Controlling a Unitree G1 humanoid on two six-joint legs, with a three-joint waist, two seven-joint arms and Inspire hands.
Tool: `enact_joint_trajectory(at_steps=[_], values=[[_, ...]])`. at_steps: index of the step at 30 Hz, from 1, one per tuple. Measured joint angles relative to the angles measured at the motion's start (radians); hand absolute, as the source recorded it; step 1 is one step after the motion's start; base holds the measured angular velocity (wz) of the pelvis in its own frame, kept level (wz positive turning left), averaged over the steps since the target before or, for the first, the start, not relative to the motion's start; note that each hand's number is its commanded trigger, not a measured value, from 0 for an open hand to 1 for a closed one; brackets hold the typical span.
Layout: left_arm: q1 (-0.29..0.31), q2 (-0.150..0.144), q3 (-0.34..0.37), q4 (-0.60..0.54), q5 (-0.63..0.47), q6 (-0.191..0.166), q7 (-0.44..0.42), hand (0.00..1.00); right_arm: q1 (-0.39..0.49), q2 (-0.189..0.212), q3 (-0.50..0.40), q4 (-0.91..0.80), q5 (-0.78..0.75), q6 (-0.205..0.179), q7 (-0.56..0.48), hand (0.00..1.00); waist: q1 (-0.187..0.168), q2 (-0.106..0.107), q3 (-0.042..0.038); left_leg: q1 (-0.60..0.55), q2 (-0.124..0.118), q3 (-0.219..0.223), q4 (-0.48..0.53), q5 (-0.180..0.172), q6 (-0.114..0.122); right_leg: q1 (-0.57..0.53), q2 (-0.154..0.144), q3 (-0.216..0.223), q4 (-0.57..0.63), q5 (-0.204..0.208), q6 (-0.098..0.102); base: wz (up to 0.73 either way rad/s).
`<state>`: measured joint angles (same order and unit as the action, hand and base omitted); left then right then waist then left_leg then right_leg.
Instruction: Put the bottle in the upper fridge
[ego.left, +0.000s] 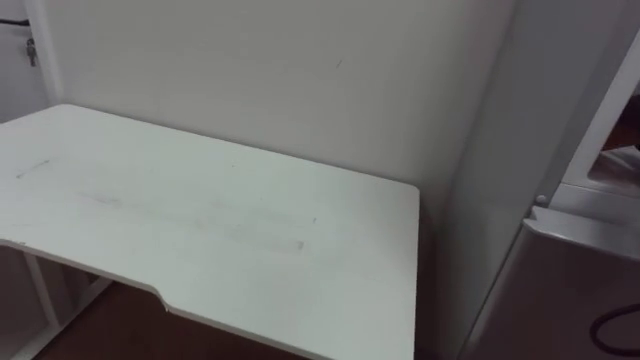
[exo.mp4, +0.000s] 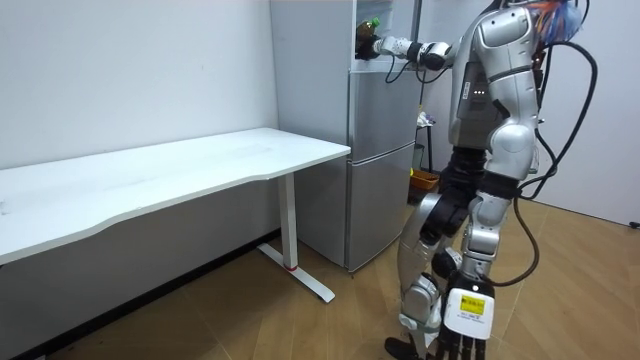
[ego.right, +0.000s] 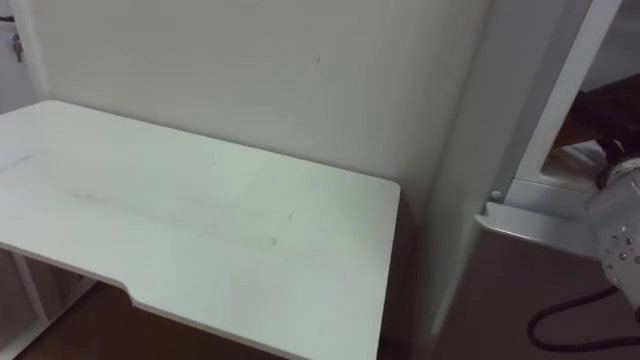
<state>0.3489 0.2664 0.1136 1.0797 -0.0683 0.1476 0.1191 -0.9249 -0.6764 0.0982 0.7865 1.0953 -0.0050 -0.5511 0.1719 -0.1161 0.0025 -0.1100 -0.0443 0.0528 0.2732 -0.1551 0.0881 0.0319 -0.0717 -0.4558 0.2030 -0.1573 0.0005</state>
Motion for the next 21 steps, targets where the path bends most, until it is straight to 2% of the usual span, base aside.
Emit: enact_joint_trajectory(at_steps=[10,11,21], values=[[-0.007,0.001,0.0,-0.001,-0.009,-0.001,-0.019,0.0,0.0,0.0,-0.002,0.051,-0.001,0.002,0.077,0.0,0.0,-0.005,-0.0033,0.006,0.001,0.002,-0.002,0.0,0.0,0.002,-0.002,0.011,-0.015,-0.004,-0.001,0.0],[-0.007,0.001,0.0,-0.002,-0.009,-0.001,-0.019,0.0,0.0,0.0,-0.002,0.052,0.0,0.002,0.08,0.0,0.0,-0.01,-0.0065,0.007,0.001,0.003,-0.003,0.0,-0.001,0.002,-0.001,0.011,-0.016,-0.004,-0.001,0.0],[-0.007,0.001,0.001,-0.003,-0.012,-0.005,-0.013,0.0,0.0,0.0,0.0,0.05,-0.01,0.009,0.096,0.0,0.001,-0.016,-0.0058,0.016,0.009,0.026,-0.01,-0.001,-0.003,0.006,0.002,0.025,-0.014,-0.001,-0.003,-0.04]])
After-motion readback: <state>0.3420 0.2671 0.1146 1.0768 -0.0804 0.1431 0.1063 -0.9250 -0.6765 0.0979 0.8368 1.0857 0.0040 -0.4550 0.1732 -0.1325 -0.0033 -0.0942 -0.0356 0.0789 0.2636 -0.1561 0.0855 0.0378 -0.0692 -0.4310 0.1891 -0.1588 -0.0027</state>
